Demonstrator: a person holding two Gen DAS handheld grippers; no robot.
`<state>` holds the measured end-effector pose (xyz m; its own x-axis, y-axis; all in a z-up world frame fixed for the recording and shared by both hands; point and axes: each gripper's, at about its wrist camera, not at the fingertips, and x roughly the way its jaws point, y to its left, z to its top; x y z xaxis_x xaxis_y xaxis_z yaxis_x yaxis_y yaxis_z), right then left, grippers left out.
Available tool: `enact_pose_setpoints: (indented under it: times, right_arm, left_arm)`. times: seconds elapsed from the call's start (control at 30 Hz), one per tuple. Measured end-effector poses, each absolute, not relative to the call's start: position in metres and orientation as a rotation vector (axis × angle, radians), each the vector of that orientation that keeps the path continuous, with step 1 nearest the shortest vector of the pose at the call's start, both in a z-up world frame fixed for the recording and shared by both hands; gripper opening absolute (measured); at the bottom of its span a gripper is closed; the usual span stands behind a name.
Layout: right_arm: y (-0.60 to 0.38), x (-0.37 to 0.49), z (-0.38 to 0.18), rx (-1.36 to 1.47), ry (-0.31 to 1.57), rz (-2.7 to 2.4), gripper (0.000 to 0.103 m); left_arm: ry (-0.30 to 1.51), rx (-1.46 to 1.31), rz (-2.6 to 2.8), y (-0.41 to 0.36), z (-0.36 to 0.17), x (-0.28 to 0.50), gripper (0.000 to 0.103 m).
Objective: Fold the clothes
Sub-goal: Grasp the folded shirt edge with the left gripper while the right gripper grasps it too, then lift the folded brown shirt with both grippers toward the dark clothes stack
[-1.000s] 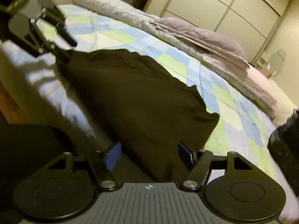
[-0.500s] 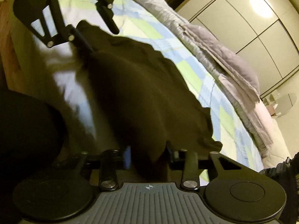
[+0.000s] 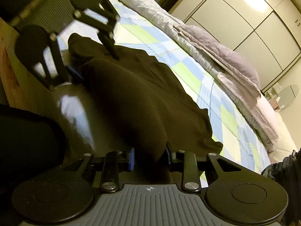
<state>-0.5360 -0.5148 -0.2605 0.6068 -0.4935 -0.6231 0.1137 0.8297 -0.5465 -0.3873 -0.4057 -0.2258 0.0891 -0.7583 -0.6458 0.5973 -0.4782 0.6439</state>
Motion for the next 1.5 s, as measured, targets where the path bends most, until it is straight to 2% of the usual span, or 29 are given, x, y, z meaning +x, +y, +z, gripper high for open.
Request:
enact_pose_setpoints:
  times: [0.03,0.17,0.53,0.83,0.93,1.1,1.2,1.3,1.5]
  right_arm:
    - [-0.514,-0.536,-0.261,-0.489,0.853,-0.368,0.03]
    - [-0.509,-0.539,-0.266,-0.492,0.852,-0.375,0.03]
    - [-0.498,-0.544,-0.286,-0.58,0.874,-0.406,0.037]
    - [-0.512,-0.542,-0.303,-0.642,0.911,-0.47,0.038]
    - [-0.516,-0.54,-0.305,-0.649,0.907,-0.463,0.038]
    - [-0.52,-0.543,-0.303,-0.651,0.895,-0.455,0.037]
    - [-0.526,-0.548,-0.298,-0.623,0.882,-0.457,0.019]
    - [-0.528,-0.551,-0.296,-0.62,0.87,-0.437,0.013]
    - [-0.542,-0.548,-0.273,-0.56,0.902,-0.357,0.011]
  left_arm:
    - [-0.163,1.304,-1.626,-0.408,-0.226,-0.387,0.035]
    - [-0.145,1.318,-1.633,-0.408,-0.226,-0.387,0.029]
    - [-0.145,1.319,-1.633,-0.407,-0.227,-0.387,0.028]
    - [-0.157,1.324,-1.629,-0.405,-0.228,-0.389,0.03]
    - [-0.199,1.336,-1.618,-0.404,-0.23,-0.391,0.034]
    - [-0.264,1.368,-1.617,-0.402,-0.234,-0.392,0.035]
    - [-0.263,1.389,-1.65,-0.404,-0.231,-0.389,0.035]
    - [-0.252,1.41,-1.691,-0.408,-0.227,-0.385,0.029]
    - [-0.199,1.448,-1.763,-0.419,-0.208,-0.375,0.016]
